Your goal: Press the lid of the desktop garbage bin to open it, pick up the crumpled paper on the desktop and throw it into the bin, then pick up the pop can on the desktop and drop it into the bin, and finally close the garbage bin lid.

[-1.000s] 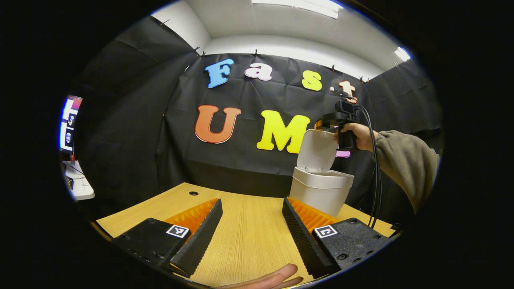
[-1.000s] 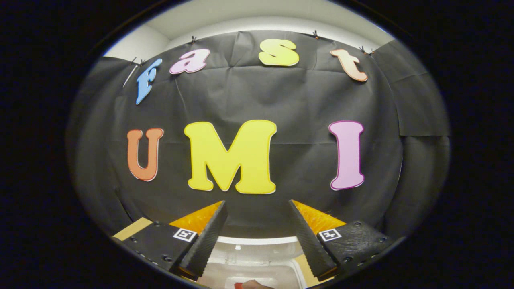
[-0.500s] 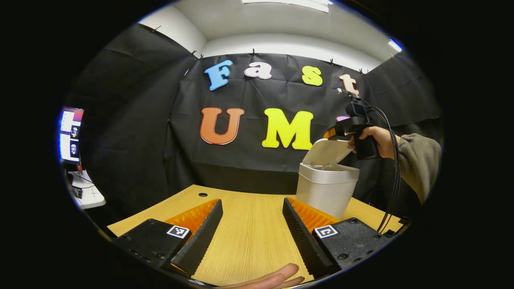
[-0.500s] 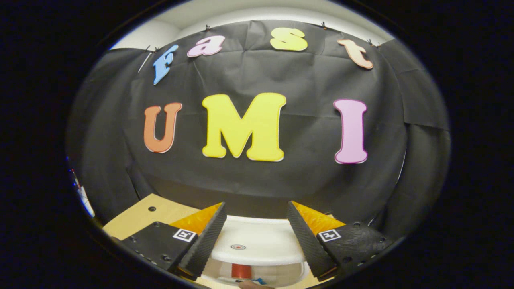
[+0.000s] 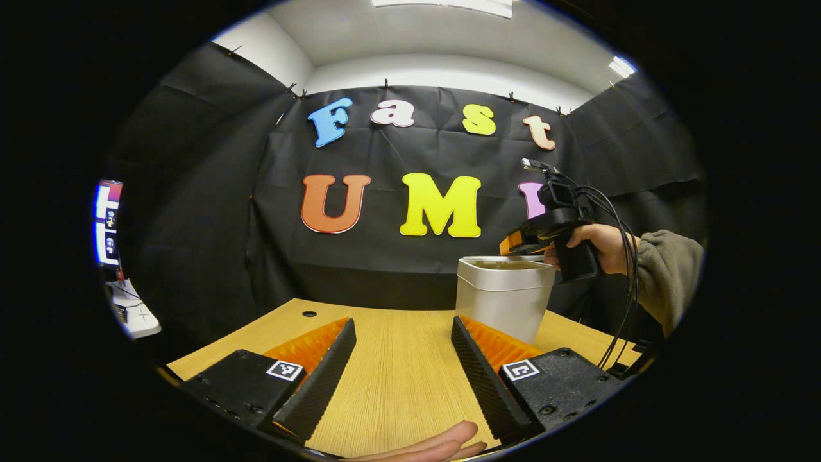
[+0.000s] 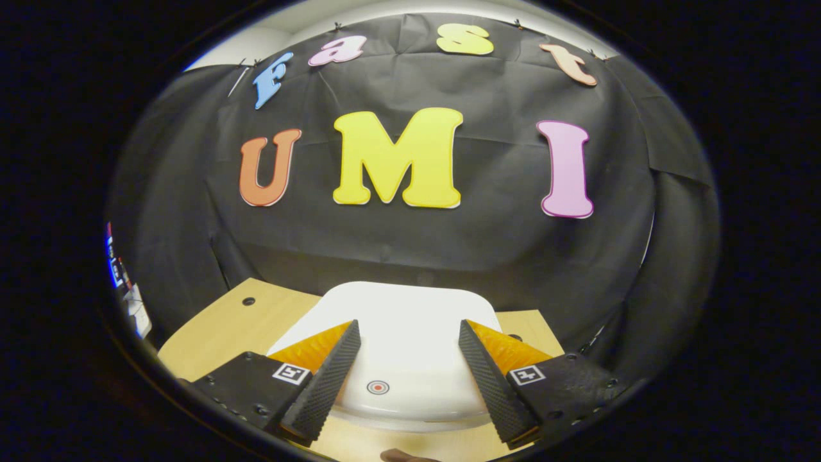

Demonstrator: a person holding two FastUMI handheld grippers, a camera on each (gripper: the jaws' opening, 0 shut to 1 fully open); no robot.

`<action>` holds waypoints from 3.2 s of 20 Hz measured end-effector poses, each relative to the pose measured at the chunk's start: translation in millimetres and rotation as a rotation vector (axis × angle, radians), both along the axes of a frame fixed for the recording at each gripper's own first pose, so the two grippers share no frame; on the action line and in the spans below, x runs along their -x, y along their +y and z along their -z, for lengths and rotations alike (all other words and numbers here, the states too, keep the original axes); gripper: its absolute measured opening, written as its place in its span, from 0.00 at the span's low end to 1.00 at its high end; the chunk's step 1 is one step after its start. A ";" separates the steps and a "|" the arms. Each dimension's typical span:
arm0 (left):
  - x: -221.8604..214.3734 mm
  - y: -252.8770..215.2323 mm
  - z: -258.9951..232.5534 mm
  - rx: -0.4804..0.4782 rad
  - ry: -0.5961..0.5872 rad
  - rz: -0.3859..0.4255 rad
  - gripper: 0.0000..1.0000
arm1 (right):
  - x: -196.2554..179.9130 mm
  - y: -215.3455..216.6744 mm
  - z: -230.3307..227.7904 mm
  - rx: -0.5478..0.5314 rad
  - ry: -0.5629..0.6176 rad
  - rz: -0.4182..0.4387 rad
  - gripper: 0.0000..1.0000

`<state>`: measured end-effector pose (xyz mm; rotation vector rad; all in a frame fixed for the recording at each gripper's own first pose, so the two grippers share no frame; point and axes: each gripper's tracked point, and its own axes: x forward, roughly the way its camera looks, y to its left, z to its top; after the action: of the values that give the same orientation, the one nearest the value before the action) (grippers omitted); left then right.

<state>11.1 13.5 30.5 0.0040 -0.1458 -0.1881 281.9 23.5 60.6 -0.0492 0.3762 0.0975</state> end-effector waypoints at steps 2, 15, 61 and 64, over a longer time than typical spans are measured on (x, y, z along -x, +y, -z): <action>-0.2 -0.8 0.0 -0.009 -0.004 -0.002 0.96 | 3.6 -1.2 6.1 0.001 -0.006 0.004 0.97; 0.9 -14.7 1.1 -0.027 -0.011 0.019 0.96 | 35.7 -4.3 16.4 -0.038 -0.159 0.081 0.99; 11.1 -33.7 -2.6 -0.091 -0.066 -0.031 0.96 | 310.3 -67.8 77.9 0.093 -0.378 0.069 0.98; 9.0 -40.3 1.9 -0.092 -0.053 -0.014 0.97 | 304.3 -70.3 87.1 0.086 -0.346 0.074 0.96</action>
<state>2.1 -26.8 28.6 0.1020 -0.1896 -0.1802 -22.5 -46.8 -26.5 -0.1354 0.0366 -0.0010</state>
